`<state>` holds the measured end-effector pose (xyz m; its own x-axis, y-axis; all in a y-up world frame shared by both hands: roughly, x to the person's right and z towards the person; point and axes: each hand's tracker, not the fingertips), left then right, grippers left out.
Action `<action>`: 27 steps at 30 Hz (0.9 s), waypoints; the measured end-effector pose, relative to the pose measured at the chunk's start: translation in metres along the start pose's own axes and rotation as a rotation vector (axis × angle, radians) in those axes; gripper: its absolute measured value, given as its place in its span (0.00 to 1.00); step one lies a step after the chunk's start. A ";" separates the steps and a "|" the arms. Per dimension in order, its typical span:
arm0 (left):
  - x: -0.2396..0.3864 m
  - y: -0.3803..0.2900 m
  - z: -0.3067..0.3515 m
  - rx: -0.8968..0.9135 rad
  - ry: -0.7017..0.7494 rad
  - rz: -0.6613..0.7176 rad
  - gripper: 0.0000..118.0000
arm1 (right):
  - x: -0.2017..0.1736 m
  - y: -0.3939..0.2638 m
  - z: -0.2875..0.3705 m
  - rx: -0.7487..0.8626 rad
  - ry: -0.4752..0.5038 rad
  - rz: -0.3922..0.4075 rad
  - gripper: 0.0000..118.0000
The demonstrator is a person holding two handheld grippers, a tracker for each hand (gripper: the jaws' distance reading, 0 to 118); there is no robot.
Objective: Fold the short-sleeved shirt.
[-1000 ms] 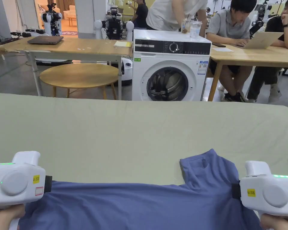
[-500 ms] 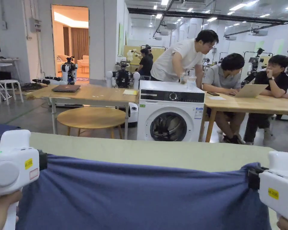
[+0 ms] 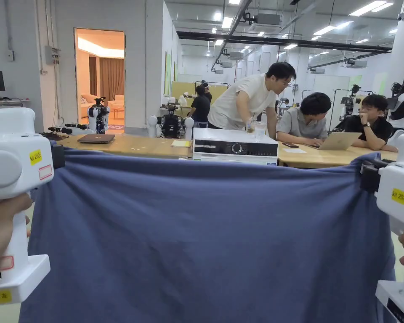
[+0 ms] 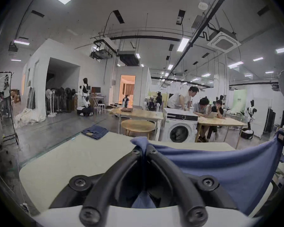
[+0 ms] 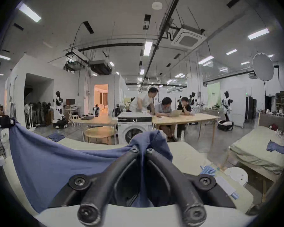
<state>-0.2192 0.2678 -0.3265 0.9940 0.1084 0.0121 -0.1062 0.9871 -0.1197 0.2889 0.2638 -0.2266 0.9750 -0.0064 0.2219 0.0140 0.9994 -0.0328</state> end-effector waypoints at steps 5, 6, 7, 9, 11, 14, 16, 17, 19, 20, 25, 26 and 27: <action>0.004 0.030 -0.035 0.009 -0.006 0.026 0.00 | -0.008 0.028 -0.037 0.019 -0.006 0.012 0.00; 0.005 0.036 -0.048 0.005 -0.003 0.032 0.00 | -0.008 0.033 -0.051 0.020 -0.009 0.018 0.00; 0.007 0.042 -0.060 0.003 -0.003 0.034 0.00 | -0.011 0.038 -0.063 0.021 -0.010 0.021 0.00; 0.011 0.054 -0.090 -0.001 0.002 0.029 0.00 | -0.018 0.049 -0.095 0.020 -0.010 0.029 0.00; 0.014 0.063 -0.118 -0.004 0.011 0.023 0.00 | -0.021 0.059 -0.127 0.014 -0.008 0.037 0.00; 0.018 0.079 -0.169 0.000 0.027 0.014 0.00 | -0.030 0.076 -0.182 0.018 -0.005 0.068 0.00; 0.023 0.089 -0.203 0.007 0.043 -0.001 0.00 | -0.038 0.086 -0.215 0.045 -0.007 0.089 0.00; 0.027 0.093 -0.220 0.010 0.055 -0.015 0.00 | -0.043 0.092 -0.233 0.053 -0.011 0.107 0.00; 0.032 0.099 -0.248 0.025 0.062 -0.031 0.00 | -0.048 0.101 -0.265 0.062 -0.010 0.124 0.00; 0.036 0.101 -0.262 0.037 0.076 -0.046 0.00 | -0.050 0.105 -0.279 0.073 -0.010 0.126 0.00; 0.046 0.108 -0.312 0.082 0.082 -0.027 0.00 | -0.056 0.116 -0.326 0.128 -0.033 0.140 0.00; 0.048 0.108 -0.318 0.091 0.084 -0.016 0.00 | -0.055 0.115 -0.333 0.137 -0.038 0.135 0.00; 0.049 0.106 -0.323 0.100 0.080 0.000 0.00 | -0.054 0.111 -0.337 0.140 -0.045 0.127 0.00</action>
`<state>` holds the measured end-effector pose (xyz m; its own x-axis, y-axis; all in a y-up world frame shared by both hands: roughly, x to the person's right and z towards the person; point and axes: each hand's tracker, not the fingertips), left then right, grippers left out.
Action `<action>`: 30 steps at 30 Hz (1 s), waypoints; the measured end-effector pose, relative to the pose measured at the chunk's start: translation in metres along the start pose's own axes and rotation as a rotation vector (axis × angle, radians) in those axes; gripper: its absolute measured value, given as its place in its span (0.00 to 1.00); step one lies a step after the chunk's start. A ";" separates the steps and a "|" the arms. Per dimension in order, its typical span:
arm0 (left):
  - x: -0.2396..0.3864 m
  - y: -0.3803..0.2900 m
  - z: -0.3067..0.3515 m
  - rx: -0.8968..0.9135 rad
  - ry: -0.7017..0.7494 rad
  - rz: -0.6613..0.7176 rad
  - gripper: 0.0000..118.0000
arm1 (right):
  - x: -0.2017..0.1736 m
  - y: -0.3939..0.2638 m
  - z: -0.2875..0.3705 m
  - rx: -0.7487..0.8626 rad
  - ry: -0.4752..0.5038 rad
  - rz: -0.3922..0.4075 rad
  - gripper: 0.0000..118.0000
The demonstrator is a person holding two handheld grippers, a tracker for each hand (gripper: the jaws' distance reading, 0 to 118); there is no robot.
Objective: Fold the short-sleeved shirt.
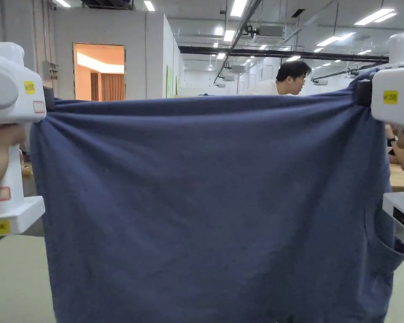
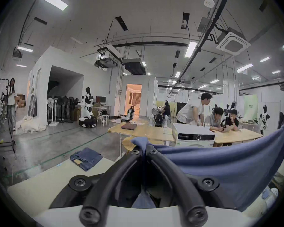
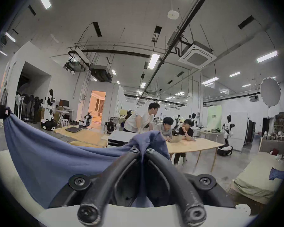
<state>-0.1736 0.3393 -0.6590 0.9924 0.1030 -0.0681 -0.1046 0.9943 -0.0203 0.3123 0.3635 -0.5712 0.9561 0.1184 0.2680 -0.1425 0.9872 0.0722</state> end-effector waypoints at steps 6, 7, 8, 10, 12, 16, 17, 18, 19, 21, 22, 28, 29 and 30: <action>0.000 -0.032 -0.010 -0.016 -0.012 -0.005 0.00 | 0.004 -0.045 0.008 -0.046 -0.008 -0.001 0.00; -0.002 -0.040 -0.005 -0.027 -0.022 0.003 0.00 | 0.006 -0.056 0.014 -0.075 -0.008 -0.016 0.00; -0.003 -0.048 0.005 -0.038 -0.027 0.006 0.00 | 0.008 -0.066 0.024 -0.100 0.003 -0.038 0.00; -0.006 -0.063 0.020 -0.062 -0.032 -0.002 0.00 | 0.012 -0.083 0.047 -0.100 0.011 -0.038 0.00; -0.010 -0.077 0.045 -0.092 -0.045 -0.011 0.00 | 0.016 -0.098 0.076 -0.142 0.018 -0.039 0.00; -0.021 -0.109 0.102 -0.162 -0.061 -0.041 0.00 | 0.025 -0.128 0.135 -0.225 0.038 -0.064 0.00; -0.025 -0.119 0.117 -0.164 -0.059 -0.040 0.00 | 0.027 -0.137 0.150 -0.240 0.041 -0.064 0.00; -0.029 -0.128 0.133 -0.169 -0.067 -0.041 0.00 | 0.029 -0.147 0.165 -0.256 0.045 -0.066 0.00; -0.033 -0.139 0.149 -0.185 -0.066 -0.042 0.00 | 0.031 -0.157 0.180 -0.273 0.042 -0.069 0.00; -0.042 -0.160 0.180 -0.253 -0.073 -0.048 0.00 | 0.034 -0.177 0.210 -0.323 0.049 -0.086 0.00; -0.046 -0.171 0.194 -0.282 -0.072 -0.058 0.00 | 0.035 -0.188 0.228 -0.344 0.049 -0.081 0.00; -0.077 -0.232 0.286 -0.416 -0.079 -0.065 0.00 | 0.038 -0.238 0.334 -0.452 0.092 -0.066 0.00; -0.081 -0.241 0.300 -0.430 -0.074 -0.080 0.00 | 0.039 -0.244 0.349 -0.479 0.108 -0.069 0.00; -0.085 -0.251 0.315 -0.469 -0.081 -0.110 0.00 | 0.040 -0.252 0.367 -0.483 0.111 -0.078 0.00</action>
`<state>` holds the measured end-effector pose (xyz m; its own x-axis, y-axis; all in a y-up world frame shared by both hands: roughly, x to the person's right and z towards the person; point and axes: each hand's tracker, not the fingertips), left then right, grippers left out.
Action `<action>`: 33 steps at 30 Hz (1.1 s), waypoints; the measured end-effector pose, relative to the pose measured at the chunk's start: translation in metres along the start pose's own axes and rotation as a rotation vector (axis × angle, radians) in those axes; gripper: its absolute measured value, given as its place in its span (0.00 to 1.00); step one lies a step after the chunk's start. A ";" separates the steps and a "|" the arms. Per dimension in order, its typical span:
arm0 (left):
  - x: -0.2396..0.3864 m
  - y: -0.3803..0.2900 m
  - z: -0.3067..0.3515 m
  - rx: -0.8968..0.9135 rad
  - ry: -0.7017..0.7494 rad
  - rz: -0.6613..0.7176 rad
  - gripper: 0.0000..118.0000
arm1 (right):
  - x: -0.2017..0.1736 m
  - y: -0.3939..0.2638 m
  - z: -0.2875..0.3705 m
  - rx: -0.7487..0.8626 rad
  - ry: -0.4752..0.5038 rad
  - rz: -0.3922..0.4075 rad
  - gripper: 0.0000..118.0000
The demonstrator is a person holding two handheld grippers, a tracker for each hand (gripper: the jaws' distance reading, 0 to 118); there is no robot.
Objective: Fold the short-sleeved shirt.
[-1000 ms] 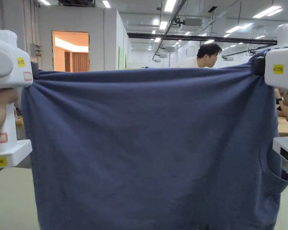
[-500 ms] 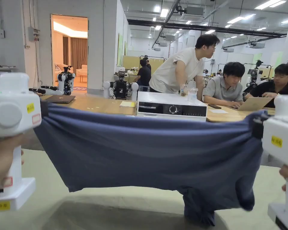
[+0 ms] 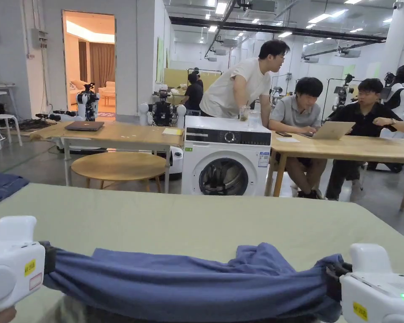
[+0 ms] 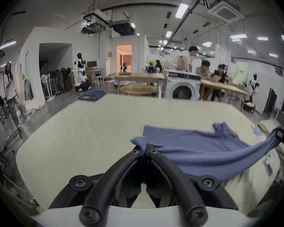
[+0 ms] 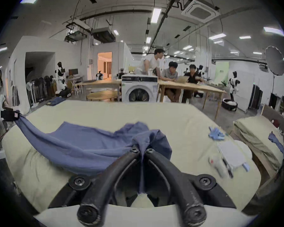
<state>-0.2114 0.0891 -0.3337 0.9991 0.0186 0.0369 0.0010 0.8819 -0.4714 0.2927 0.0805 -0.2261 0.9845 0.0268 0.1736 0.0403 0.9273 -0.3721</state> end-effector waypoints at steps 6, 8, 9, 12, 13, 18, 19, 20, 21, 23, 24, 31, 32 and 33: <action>-0.018 -0.088 0.047 -0.119 -0.004 -0.003 0.00 | -0.003 -0.075 0.056 -0.116 0.033 0.021 0.00; -0.024 -0.114 0.054 -0.166 0.002 -0.008 0.00 | -0.001 -0.096 0.067 -0.145 0.039 0.015 0.00; -0.028 -0.126 0.057 -0.197 0.006 -0.024 0.00 | 0.000 -0.107 0.071 -0.173 0.041 0.027 0.00; -0.042 -0.152 0.058 -0.254 -0.002 0.008 0.00 | 0.006 -0.133 0.080 -0.220 0.039 0.023 0.00; -0.046 -0.159 0.059 -0.273 -0.001 0.019 0.00 | 0.008 -0.142 0.082 -0.239 0.040 0.023 0.00; -0.046 -0.178 0.054 -0.339 0.000 -0.015 0.00 | 0.009 -0.172 0.084 -0.312 0.045 0.033 0.00; -0.043 -0.179 0.054 -0.341 0.004 -0.037 0.00 | 0.009 -0.175 0.084 -0.318 0.043 0.033 0.00; -0.041 -0.180 0.054 -0.340 0.009 -0.051 0.00 | 0.009 -0.178 0.083 -0.322 0.040 0.034 0.00; -0.041 -0.179 0.054 -0.338 0.009 -0.060 0.00 | 0.010 -0.179 0.084 -0.323 0.037 0.035 0.00; -0.039 -0.181 0.056 -0.333 0.008 -0.074 0.00 | 0.010 -0.180 0.084 -0.322 0.033 0.039 0.00; -0.040 -0.181 0.056 -0.328 0.005 -0.078 0.00 | 0.009 -0.180 0.085 -0.319 0.033 0.040 0.00; -0.034 -0.159 0.084 -0.194 0.016 -0.033 0.87 | 0.009 -0.153 0.102 -0.147 -0.057 -0.015 0.88; -0.029 -0.149 0.091 -0.128 0.007 -0.018 0.87 | 0.009 -0.142 0.106 -0.089 -0.073 -0.044 0.87; -0.022 -0.139 0.097 -0.080 -0.001 -0.005 0.87 | 0.008 -0.131 0.106 -0.054 -0.076 -0.081 0.87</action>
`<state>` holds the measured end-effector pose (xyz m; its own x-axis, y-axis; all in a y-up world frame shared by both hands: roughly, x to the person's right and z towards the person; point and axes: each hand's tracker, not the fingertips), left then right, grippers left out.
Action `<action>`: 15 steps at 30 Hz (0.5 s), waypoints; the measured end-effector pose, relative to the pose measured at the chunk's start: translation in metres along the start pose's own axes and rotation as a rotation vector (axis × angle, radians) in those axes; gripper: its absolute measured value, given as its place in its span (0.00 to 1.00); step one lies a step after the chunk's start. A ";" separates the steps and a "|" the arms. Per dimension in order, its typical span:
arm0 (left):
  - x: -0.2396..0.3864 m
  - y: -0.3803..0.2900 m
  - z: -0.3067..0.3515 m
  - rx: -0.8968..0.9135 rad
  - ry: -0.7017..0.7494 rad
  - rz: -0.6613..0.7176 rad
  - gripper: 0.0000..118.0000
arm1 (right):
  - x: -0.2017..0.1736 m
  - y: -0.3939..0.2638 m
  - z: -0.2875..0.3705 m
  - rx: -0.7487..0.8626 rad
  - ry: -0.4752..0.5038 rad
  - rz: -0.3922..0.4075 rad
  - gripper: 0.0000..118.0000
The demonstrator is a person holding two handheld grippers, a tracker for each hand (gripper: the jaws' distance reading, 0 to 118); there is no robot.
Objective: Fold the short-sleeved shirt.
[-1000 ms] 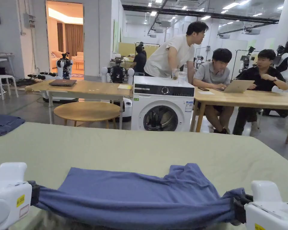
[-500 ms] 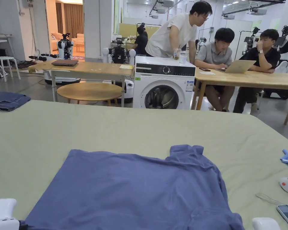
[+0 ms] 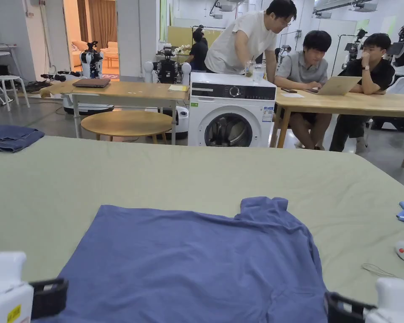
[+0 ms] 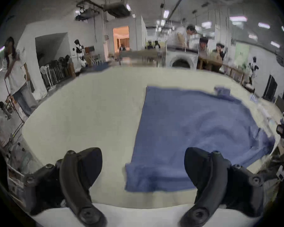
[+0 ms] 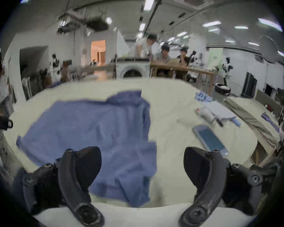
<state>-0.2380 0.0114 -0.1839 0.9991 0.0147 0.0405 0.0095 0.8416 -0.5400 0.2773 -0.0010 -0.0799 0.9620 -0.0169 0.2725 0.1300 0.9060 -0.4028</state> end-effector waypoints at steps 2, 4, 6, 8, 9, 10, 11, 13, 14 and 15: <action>0.020 0.021 0.015 0.093 -0.041 0.008 0.87 | -0.007 0.024 0.004 0.084 0.021 -0.065 0.87; 0.037 0.038 0.023 0.155 -0.072 -0.003 0.87 | -0.018 0.043 0.005 0.148 0.041 -0.083 0.87; 0.047 0.047 0.021 0.241 -0.083 -0.028 0.87 | -0.031 0.057 0.008 0.196 0.054 -0.074 0.87; 0.061 0.052 0.026 0.287 -0.066 -0.048 0.78 | -0.046 0.066 0.012 0.253 0.063 -0.048 0.85; 0.064 0.052 0.028 0.304 -0.086 -0.053 0.60 | -0.051 0.068 0.015 0.266 0.080 -0.040 0.84; 0.067 0.052 0.032 0.336 -0.112 -0.049 0.27 | -0.056 0.071 0.017 0.276 0.108 -0.027 0.82; 0.070 0.053 0.034 0.343 -0.108 -0.043 0.05 | -0.060 0.072 0.019 0.279 0.145 -0.015 0.75; 0.073 0.053 0.036 0.369 -0.073 -0.036 0.00 | -0.072 0.071 0.023 0.292 0.158 0.022 0.25; 0.072 0.054 0.038 0.399 -0.065 -0.012 0.00 | -0.078 0.069 0.025 0.306 0.146 0.039 0.00; 0.071 0.055 0.038 0.381 -0.088 -0.001 0.00 | -0.082 0.068 0.025 0.317 0.135 0.045 0.00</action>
<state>-0.1679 0.0795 -0.1793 0.9915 0.0461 0.1213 -0.0225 0.9817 -0.1892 0.2013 0.0721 -0.1075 0.9909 -0.0109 0.1339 0.0264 0.9931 -0.1147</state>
